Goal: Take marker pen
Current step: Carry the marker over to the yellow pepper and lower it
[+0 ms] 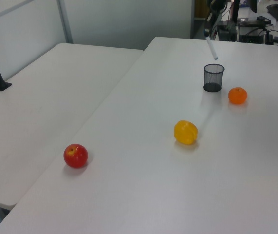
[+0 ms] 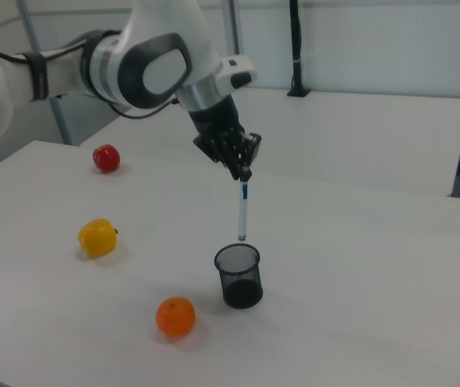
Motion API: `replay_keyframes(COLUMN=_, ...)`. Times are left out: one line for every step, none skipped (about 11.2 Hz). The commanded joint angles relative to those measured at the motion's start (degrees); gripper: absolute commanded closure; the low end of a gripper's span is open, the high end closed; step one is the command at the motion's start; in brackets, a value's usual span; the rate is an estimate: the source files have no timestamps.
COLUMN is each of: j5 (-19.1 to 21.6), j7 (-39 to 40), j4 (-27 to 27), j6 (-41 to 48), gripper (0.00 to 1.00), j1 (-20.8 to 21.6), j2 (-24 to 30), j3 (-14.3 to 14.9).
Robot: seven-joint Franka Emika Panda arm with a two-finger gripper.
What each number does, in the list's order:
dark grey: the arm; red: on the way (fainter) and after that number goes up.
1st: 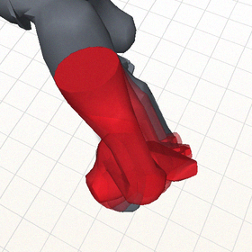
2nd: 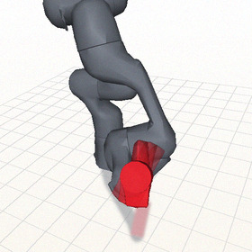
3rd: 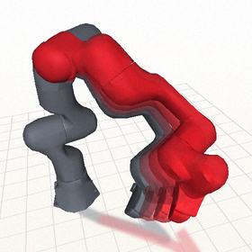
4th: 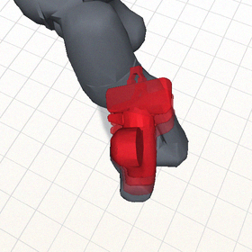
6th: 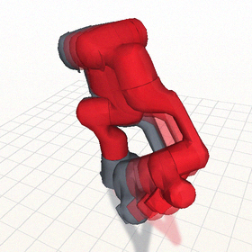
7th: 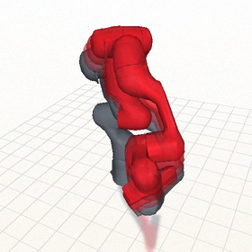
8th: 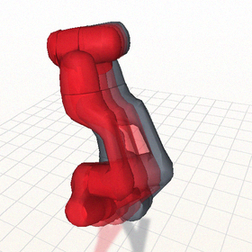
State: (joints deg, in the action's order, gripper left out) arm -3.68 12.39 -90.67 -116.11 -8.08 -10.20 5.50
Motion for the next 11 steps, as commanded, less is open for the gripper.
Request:
replay_keyframes(j5=0.43, j7=-2.96, j4=1.28, j6=3.95, gripper=0.88, j1=1.04, j2=2.11, j3=0.39)
replay_keyframes(j5=0.43, j7=-5.86, j4=1.29, j6=5.18, gripper=0.88, j1=1.57, j2=2.11, j3=-0.31)
replay_keyframes(j5=0.43, j7=-8.32, j4=1.2, j6=6.76, gripper=0.88, j1=3.14, j2=2.11, j3=-1.01)
replay_keyframes(j5=0.43, j7=-10.78, j4=1.2, j6=7.82, gripper=0.88, j1=5.07, j2=2.11, j3=-1.19)
replay_keyframes(j5=0.43, j7=-12.89, j4=1.03, j6=8.62, gripper=0.88, j1=7.35, j2=2.11, j3=-1.2)
replay_keyframes(j5=0.43, j7=-15.0, j4=0.94, j6=9.49, gripper=0.88, j1=9.55, j2=2.11, j3=-1.2)
replay_keyframes(j5=0.43, j7=-16.94, j4=0.76, j6=10.72, gripper=0.88, j1=11.83, j2=2.03, j3=-1.2)
replay_keyframes(j5=0.43, j7=-18.09, j4=0.5, j6=12.04, gripper=0.88, j1=13.94, j2=1.94, j3=-1.2)
replay_keyframes(j5=0.52, j7=-19.41, j4=-0.02, j6=13.01, gripper=0.88, j1=15.88, j2=2.02, j3=-1.28)
replay_keyframes(j5=1.56, j7=-21.42, j4=-0.12, j6=14.41, gripper=0.88, j1=17.29, j2=1.85, j3=-1.28)
replay_keyframes(j5=2.53, j7=-22.22, j4=-0.81, j6=15.29, gripper=0.88, j1=18.87, j2=1.76, j3=-1.46)
